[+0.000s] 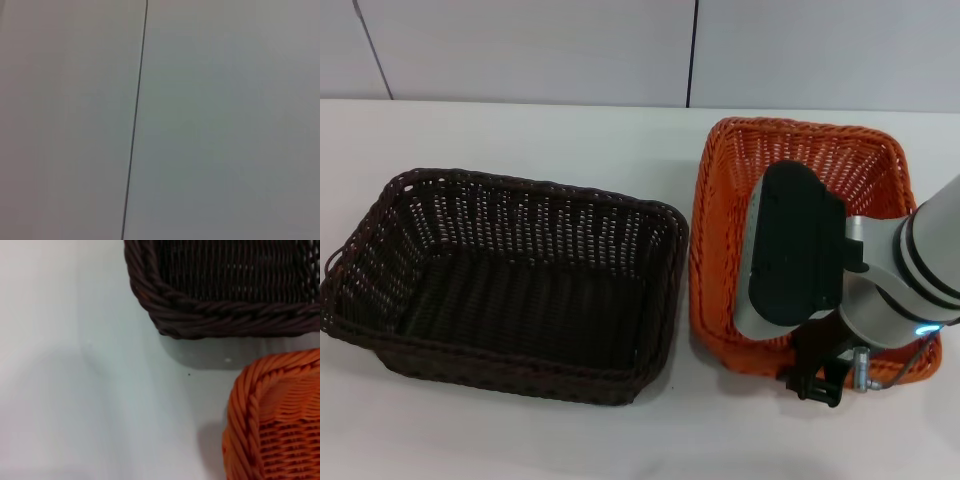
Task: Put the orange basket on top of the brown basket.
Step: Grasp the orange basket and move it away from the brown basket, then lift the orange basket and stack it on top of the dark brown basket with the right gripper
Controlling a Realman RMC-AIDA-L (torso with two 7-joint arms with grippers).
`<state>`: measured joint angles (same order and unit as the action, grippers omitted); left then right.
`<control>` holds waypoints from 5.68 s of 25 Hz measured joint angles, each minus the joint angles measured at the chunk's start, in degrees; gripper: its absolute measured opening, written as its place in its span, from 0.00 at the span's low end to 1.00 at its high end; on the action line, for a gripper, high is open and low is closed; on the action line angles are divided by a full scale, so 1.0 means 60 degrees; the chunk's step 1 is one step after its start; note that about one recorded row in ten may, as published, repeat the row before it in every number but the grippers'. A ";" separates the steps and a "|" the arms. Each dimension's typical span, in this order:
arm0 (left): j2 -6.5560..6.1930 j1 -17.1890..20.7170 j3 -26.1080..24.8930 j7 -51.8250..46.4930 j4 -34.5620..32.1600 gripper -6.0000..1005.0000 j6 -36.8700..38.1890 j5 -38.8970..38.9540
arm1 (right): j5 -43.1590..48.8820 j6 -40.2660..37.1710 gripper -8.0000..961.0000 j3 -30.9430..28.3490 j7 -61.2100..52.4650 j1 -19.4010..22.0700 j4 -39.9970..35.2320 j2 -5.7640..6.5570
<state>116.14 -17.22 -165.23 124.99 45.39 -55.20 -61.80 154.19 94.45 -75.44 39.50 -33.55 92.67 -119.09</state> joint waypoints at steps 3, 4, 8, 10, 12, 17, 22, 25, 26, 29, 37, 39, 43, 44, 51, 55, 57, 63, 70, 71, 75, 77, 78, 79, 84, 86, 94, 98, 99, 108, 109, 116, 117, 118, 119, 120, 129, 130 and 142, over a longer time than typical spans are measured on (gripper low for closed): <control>-0.0011 0.0000 0.0000 0.0000 -0.0002 0.52 0.0000 0.0011 | 0.0006 0.0027 0.24 0.0002 0.0000 -0.0011 0.0065 0.0000; -0.0018 -0.0005 0.0000 0.0000 -0.0005 0.52 0.0000 0.0013 | 0.0009 0.0051 0.20 0.0015 0.0006 -0.0023 0.0097 0.0000; -0.0037 -0.0015 0.0000 0.0000 -0.0007 0.52 0.0000 0.0013 | 0.0083 0.0082 0.16 0.0029 0.0047 -0.0030 0.0259 -0.0001; -0.0043 -0.0020 0.0000 0.0000 -0.0008 0.52 0.0001 0.0010 | 0.0349 0.0069 0.14 0.0019 0.0163 0.0000 0.0556 0.0002; -0.0051 -0.0038 0.0000 0.0000 -0.0020 0.52 0.0001 0.0003 | 0.0987 -0.0087 0.14 -0.0025 0.0397 0.0030 0.0913 0.0012; -0.0068 -0.0054 0.0001 0.0000 -0.0021 0.52 0.0001 -0.0001 | 0.1684 -0.0312 0.14 -0.0027 0.0663 -0.0028 0.1290 0.0015; -0.0082 -0.0059 0.0000 0.0000 -0.0022 0.52 0.0002 0.0005 | 0.2162 -0.0405 0.14 0.0164 0.0866 -0.0339 0.1678 0.0032; -0.0096 -0.0060 0.0000 0.0002 -0.0021 0.52 0.0015 0.0013 | 0.2171 -0.0405 0.14 0.0284 0.0947 -0.0617 0.1712 0.0068; -0.0096 -0.0060 0.0000 0.0002 -0.0021 0.52 0.0015 0.0013 | 0.2173 -0.0408 0.14 0.0331 0.1017 -0.0679 0.1713 0.0074; -0.0119 -0.0078 0.0000 0.0006 -0.0038 0.52 0.0020 0.0005 | 0.2175 -0.0425 0.14 0.0457 0.1234 -0.0900 0.1664 0.0078; -0.0183 -0.0156 0.0000 0.0011 -0.0250 0.52 0.0045 -0.0042 | 0.2201 -0.0495 0.14 0.0568 0.1751 -0.1404 0.1806 0.0107; -0.0183 -0.0171 0.0000 0.0013 -0.0262 0.52 0.0055 -0.0043 | 0.2206 -0.0489 0.14 0.0568 0.2039 -0.1519 0.2060 0.0110; -0.0183 -0.0180 0.0000 0.0014 -0.0289 0.52 0.0060 -0.0042 | 0.2207 -0.0563 0.14 0.0558 0.2258 -0.1641 0.2278 0.0131; -0.0183 -0.0182 0.0000 0.0014 -0.0291 0.52 0.0060 -0.0042 | 0.2208 -0.0702 0.14 0.0612 0.2331 -0.1673 0.2325 0.0130; -0.0181 -0.0205 0.0000 0.0015 -0.0506 0.52 0.0072 -0.0042 | 0.2178 -0.1171 0.14 0.1233 0.2328 -0.1698 0.2337 0.0078; -0.0184 -0.0215 0.0000 0.0015 -0.0617 0.52 0.0082 -0.0041 | 0.1720 -0.1541 0.15 0.1404 0.2302 -0.1703 0.2625 0.0049; -0.0189 -0.0229 0.0000 0.0015 -0.0624 0.51 0.0088 -0.0041 | 0.1619 -0.1587 0.15 0.1403 0.2304 -0.1703 0.2673 0.0046; -0.0191 -0.0308 0.0000 0.0014 -0.0747 0.51 0.0091 -0.0046 | 0.0831 -0.1796 0.16 0.1435 0.2561 -0.1715 0.2873 0.0044; -0.0282 -0.0459 0.0000 0.0015 -0.1101 0.51 0.0102 -0.0052 | -0.0318 -0.2293 0.18 0.1362 0.3958 -0.1511 0.2917 0.0108; -0.0276 -0.0482 0.0000 0.0016 -0.1108 0.51 0.0091 -0.0052 | -0.0439 -0.2372 0.18 0.1366 0.4219 -0.1456 0.2915 0.0132; -0.0235 -0.0516 0.0000 0.0046 -0.1108 0.51 0.0040 -0.0011 | -0.0819 -0.2716 0.18 0.1366 0.5352 -0.1130 0.2928 0.0282; -0.0216 -0.0527 0.0000 0.0048 -0.1104 0.51 0.0015 0.0016 | -0.1128 -0.2889 0.19 0.1303 0.6098 -0.0840 0.3048 0.0342; -0.0206 -0.0531 0.0000 0.0050 -0.1096 0.51 -0.0014 0.0024 | -0.1247 -0.2966 0.19 0.1278 0.6486 -0.0671 0.3110 0.0359; -0.0202 -0.0533 0.0000 0.0050 -0.1093 0.51 -0.0031 0.0030 | -0.1311 -0.3364 0.19 0.1194 0.7602 -0.0103 0.3183 0.0277; -0.0103 -0.0533 -0.0001 0.0113 -0.1092 0.51 -0.0254 0.0233 | -0.1724 -0.4430 0.20 0.0964 1.0465 0.1288 0.2769 -0.0004; -0.0051 -0.0526 -0.0001 0.0189 -0.1102 0.51 -0.0340 0.0322 | -0.1877 -0.4551 0.21 0.0916 1.0711 0.1359 0.2612 0.0006; 0.0157 -0.0365 0.0000 0.0398 -0.1167 0.51 -0.0693 0.0666 | -0.3295 -0.4084 0.22 -0.0150 1.2757 0.1559 0.1550 0.0044; 0.0181 -0.0356 -0.0001 0.0453 -0.1217 0.51 -0.0720 0.0749 | -0.3238 -0.3688 0.23 -0.0230 1.2812 0.1632 0.1678 0.0040; 0.0194 -0.0367 0.0000 0.0457 -0.1221 0.51 -0.0725 0.0767 | -0.3205 -0.3580 0.23 -0.0262 1.2741 0.1625 0.1720 0.0035; 0.0239 -0.0438 -0.0001 0.0468 -0.1228 0.51 -0.0823 0.0831 | -0.2594 -0.3351 0.25 -0.0345 1.2197 0.1687 0.2002 0.0011; 0.0240 -0.0438 0.0000 0.0468 -0.1240 0.51 -0.0838 0.0858 | -0.2554 -0.3334 0.25 -0.0346 1.2095 0.1675 0.2031 0.0017; 0.0257 -0.0441 0.0000 0.0469 -0.1294 0.51 -0.0904 0.0928 | -0.2480 -0.3137 0.33 -0.0383 1.1824 0.1704 0.2484 0.0019; 0.0258 -0.0418 0.0000 0.0514 -0.1358 0.51 -0.0906 0.1021 | -0.2557 -0.3060 0.35 -0.0397 1.1820 0.1730 0.2587 0.0023; 0.0258 -0.0410 0.0000 0.0529 -0.1362 0.51 -0.0907 0.1027 | -0.2595 -0.2999 0.36 -0.0401 1.1819 0.1758 0.2674 0.0024; 0.0257 -0.0404 0.0000 0.0544 -0.1365 0.51 -0.0907 0.1031 | -0.2614 -0.2932 0.38 -0.0393 1.1817 0.1790 0.2754 0.0024; 0.0257 -0.0404 0.0000 0.0544 -0.1365 0.51 -0.0907 0.1031 | -0.2642 -0.2868 0.39 -0.0370 1.1817 0.1829 0.2858 0.0024; 0.0219 -0.0332 0.0000 0.0582 -0.1374 0.41 -0.0989 0.1145 | -0.1098 -0.2651 0.41 0.0413 1.1049 0.2193 0.3963 -0.0003; 0.0219 -0.0332 0.0000 0.0582 -0.1374 0.41 -0.0989 0.1145 | -0.1098 -0.2651 0.41 0.0413 1.1049 0.2193 0.3963 -0.0003; 0.0171 -0.0386 -0.0001 0.0600 -0.1369 0.41 -0.1071 0.1197 | 0.0257 -0.5051 0.41 0.0721 1.0915 0.2402 0.3963 -0.0009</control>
<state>117.17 -19.54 -165.24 128.59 37.17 -61.62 -54.62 155.74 64.14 -71.11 104.99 -19.13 116.44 -119.15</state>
